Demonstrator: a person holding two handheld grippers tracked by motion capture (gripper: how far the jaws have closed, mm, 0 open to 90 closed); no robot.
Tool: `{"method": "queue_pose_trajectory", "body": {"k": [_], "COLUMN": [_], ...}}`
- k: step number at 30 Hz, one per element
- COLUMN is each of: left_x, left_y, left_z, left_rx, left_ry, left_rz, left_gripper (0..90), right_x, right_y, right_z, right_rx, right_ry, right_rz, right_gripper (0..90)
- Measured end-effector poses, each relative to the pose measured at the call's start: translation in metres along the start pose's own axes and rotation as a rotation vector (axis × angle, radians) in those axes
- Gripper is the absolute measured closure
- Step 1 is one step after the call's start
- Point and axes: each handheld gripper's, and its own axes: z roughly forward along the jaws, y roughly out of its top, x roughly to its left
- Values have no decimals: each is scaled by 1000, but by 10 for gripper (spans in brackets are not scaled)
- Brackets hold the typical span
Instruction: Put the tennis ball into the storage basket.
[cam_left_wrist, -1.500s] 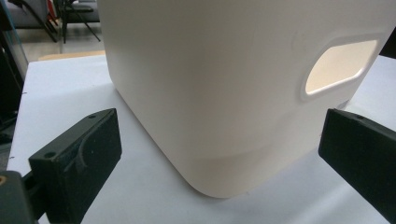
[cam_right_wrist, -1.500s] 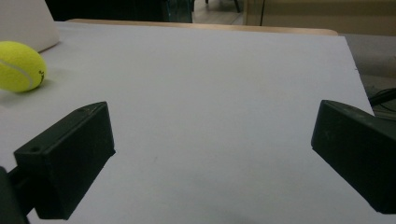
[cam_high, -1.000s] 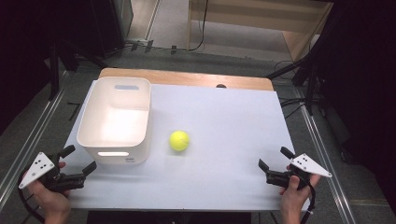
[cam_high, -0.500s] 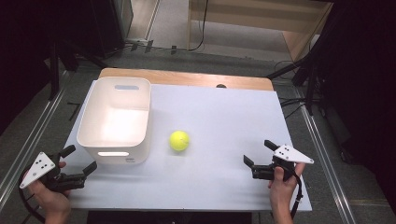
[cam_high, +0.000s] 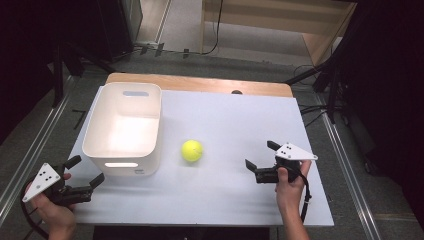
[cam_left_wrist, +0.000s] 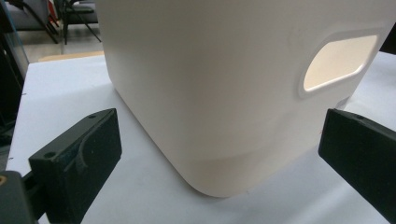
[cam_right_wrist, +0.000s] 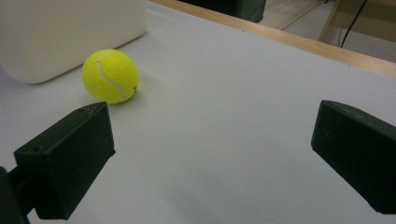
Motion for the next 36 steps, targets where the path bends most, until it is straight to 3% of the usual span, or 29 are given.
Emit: {"method": "queue_pose_trajectory", "body": {"k": [10, 36], "left_x": [0, 1], "left_y": [0, 0], "left_z": [0, -1], "left_rx": [-7, -13], "left_ry": [-2, -3], "left_rz": [-6, -7], "left_gripper": [0, 0], "right_x": [10, 27], "right_y": [20, 45], "right_z": [23, 66], "right_rx": [22, 92], "right_ry": [53, 138], "right_rz": [-28, -87], "right_gripper": [0, 0]}}
